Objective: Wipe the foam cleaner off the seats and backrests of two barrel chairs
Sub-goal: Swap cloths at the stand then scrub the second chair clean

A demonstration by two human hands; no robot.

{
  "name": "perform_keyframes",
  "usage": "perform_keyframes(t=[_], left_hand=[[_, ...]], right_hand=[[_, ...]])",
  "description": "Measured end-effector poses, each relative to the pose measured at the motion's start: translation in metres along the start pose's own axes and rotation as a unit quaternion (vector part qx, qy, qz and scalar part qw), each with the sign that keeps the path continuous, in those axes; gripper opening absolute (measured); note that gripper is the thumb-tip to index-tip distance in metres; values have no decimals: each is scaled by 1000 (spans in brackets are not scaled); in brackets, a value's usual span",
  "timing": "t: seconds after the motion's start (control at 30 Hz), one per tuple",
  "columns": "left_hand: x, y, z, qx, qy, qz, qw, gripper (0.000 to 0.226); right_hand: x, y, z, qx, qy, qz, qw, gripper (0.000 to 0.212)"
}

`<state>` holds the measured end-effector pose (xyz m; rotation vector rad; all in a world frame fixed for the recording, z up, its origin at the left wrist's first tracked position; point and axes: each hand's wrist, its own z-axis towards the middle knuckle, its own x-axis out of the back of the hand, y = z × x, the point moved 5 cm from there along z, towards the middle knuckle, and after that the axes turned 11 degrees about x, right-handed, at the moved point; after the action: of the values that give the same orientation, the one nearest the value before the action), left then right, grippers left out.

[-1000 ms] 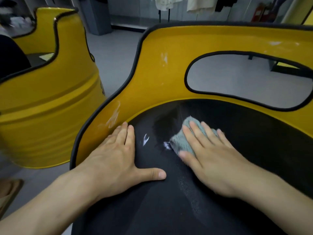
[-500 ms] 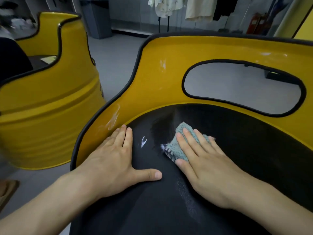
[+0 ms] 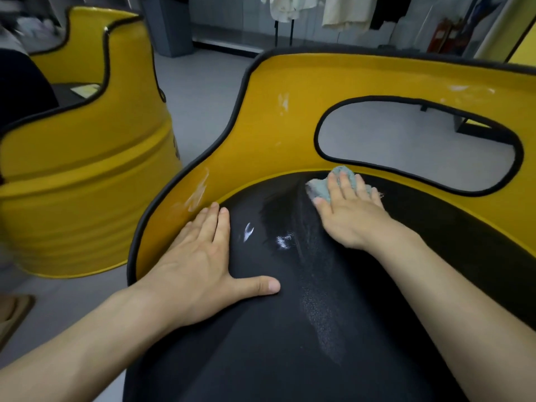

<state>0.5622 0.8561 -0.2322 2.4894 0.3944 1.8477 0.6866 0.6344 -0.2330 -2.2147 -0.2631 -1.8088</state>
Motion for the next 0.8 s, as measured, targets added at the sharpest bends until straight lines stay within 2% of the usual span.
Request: perform_keyframes(t=[0.07,0.17,0.27,0.37,0.53,0.63,0.7,0.8], left_hand=[[1,1,1,2,-3,2,1000,151],[3,2,1,5,-5,10,1000,152],[3,1,0,0,-2,5,1000,157],[3,1,-1,-5,2,-5,1000,155],[1,-1,0,-5,1,-1,1000,150],[1,0,0,-7,4,-2,1000,150],[1,0,0,-12,6,-1,1000,153],[0,-1,1,-12,7,1,1000,154]], right_hand=[[-1,-30,-8,49,-10,-2,999,66],[-10,-82,-27,167,-4,14,986,65],[-13,-83,-36,205,-5,10,979,61],[-8,-48,-30,184,-12,-15,983,60],[8,44,-21,48,-2,-1,999,62],[12,46,-22,63,-22,38,997,65],[27,44,-30,76,28,120,989,60],[62,64,-54,32,209,164,963,46]])
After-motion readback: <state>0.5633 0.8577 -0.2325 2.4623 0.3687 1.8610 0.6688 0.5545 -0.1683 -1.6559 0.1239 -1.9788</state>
